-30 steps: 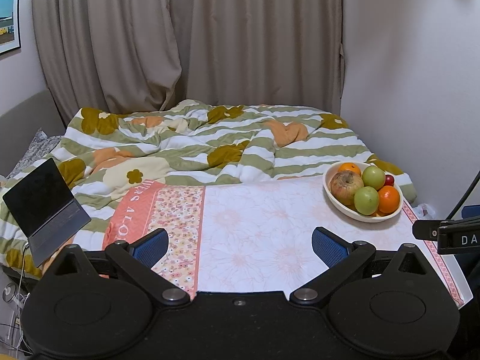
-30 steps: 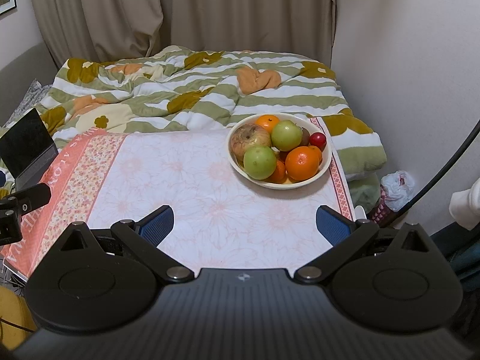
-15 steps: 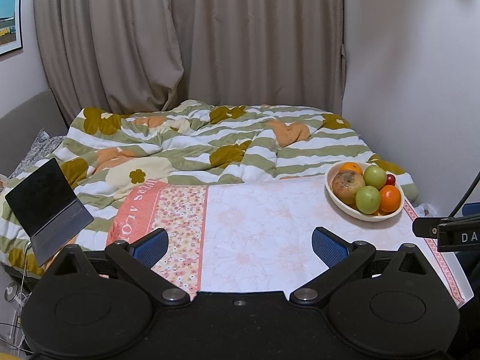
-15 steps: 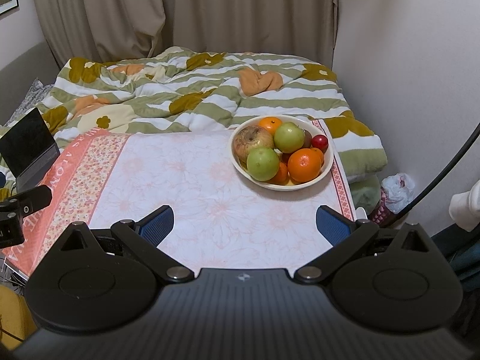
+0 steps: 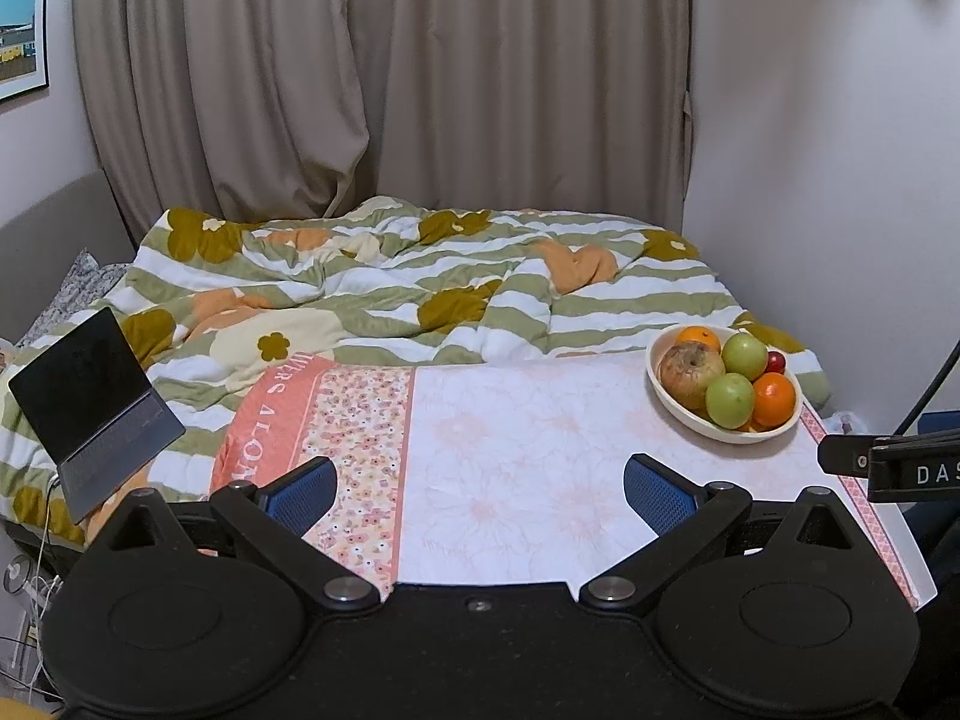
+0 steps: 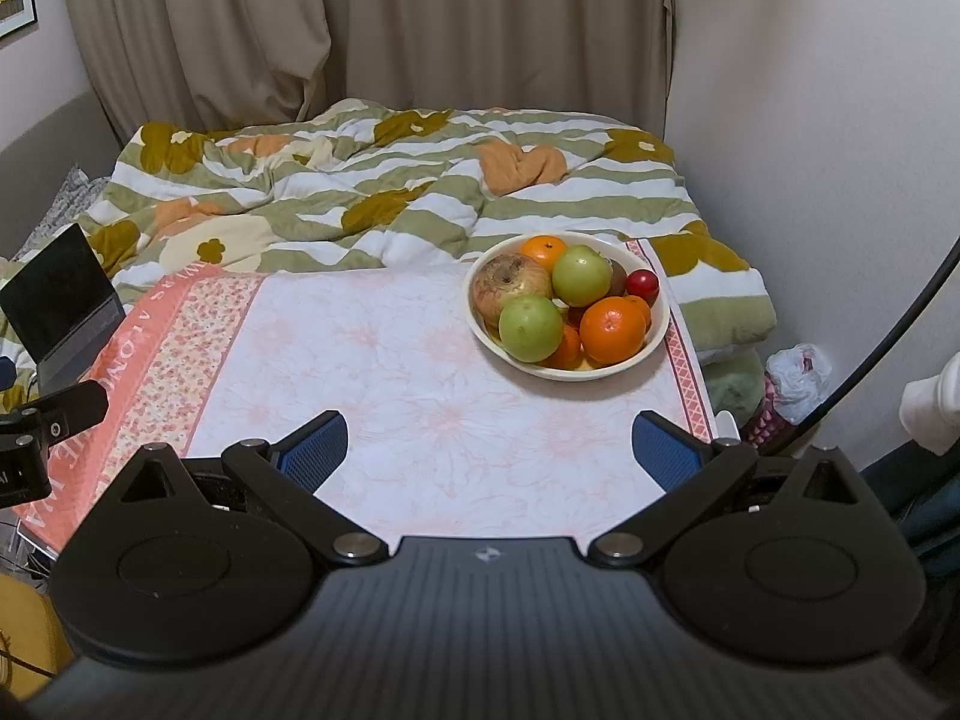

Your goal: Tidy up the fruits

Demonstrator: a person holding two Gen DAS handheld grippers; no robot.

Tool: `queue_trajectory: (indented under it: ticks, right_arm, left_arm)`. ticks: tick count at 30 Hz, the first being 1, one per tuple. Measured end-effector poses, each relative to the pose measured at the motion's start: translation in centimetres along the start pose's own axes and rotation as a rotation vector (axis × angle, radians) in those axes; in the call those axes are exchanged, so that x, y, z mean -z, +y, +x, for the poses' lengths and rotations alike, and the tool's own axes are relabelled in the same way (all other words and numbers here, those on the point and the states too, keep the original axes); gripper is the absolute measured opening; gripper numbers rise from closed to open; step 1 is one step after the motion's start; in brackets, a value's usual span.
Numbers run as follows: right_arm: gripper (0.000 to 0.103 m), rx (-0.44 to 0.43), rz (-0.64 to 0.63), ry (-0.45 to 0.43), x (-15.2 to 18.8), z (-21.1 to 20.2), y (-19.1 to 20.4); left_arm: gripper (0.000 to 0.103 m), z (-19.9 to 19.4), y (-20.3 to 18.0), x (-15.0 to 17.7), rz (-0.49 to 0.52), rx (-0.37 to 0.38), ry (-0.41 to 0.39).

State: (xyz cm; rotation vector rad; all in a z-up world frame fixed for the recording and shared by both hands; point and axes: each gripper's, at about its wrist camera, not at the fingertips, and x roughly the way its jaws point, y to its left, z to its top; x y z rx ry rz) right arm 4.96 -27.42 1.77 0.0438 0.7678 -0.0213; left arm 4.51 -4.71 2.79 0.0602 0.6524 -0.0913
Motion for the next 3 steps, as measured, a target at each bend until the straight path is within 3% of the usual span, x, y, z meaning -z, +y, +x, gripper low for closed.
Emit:
queue_trajectory:
  ticks: [3]
  right_arm:
    - [0.103, -0.002, 0.002, 0.002, 0.00, -0.04, 0.13]
  left_arm:
    - [0.103, -0.17, 0.11, 0.01, -0.004, -0.007, -0.008]
